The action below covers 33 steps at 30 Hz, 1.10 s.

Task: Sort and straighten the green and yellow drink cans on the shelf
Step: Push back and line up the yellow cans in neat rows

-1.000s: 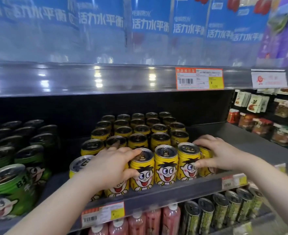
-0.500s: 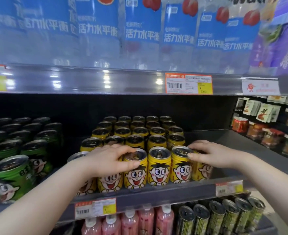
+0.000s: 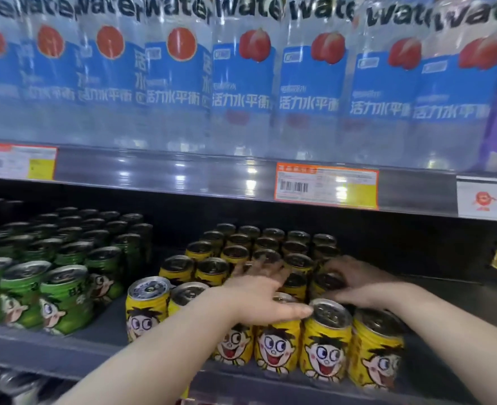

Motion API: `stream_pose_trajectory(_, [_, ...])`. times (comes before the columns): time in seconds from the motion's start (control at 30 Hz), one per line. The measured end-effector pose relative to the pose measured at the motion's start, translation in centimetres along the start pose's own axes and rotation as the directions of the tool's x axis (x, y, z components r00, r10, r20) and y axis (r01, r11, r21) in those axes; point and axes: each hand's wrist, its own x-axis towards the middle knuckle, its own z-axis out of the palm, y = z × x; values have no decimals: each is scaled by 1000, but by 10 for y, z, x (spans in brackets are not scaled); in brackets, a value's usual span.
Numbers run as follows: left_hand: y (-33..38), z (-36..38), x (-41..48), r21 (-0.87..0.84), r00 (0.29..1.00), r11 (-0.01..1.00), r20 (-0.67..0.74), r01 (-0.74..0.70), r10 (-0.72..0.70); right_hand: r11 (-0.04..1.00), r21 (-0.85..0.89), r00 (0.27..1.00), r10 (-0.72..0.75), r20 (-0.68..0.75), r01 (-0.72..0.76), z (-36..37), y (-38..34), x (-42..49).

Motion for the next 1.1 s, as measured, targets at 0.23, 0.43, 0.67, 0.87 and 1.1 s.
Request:
stream_pose_trajectory(0.23, [-4, 4, 5, -81, 992, 991, 71, 106, -101, 988, 102, 991, -123, 58, 116, 1, 27, 11])
stream_pose_trajectory(0.43, [-1, 4, 2, -72, 996, 994, 44, 80, -77, 910, 398, 993, -101, -52, 114, -12, 41, 19])
stream_pose_trajectory(0.67, [3, 1, 0, -47, 996, 996, 58, 71, -69, 929, 365, 997, 31, 73, -56, 0, 60, 39])
stream_pose_trajectory(0.87, [3, 1, 0, -30, 997, 998, 57, 60, -58, 894, 446, 999, -14, -46, 33, 15, 66, 39])
stream_pose_trajectory(1.1, [7, -2, -1, -40, 995, 997, 74, 72, -69, 916, 400, 983, -66, 174, -9, -11, 83, -2])
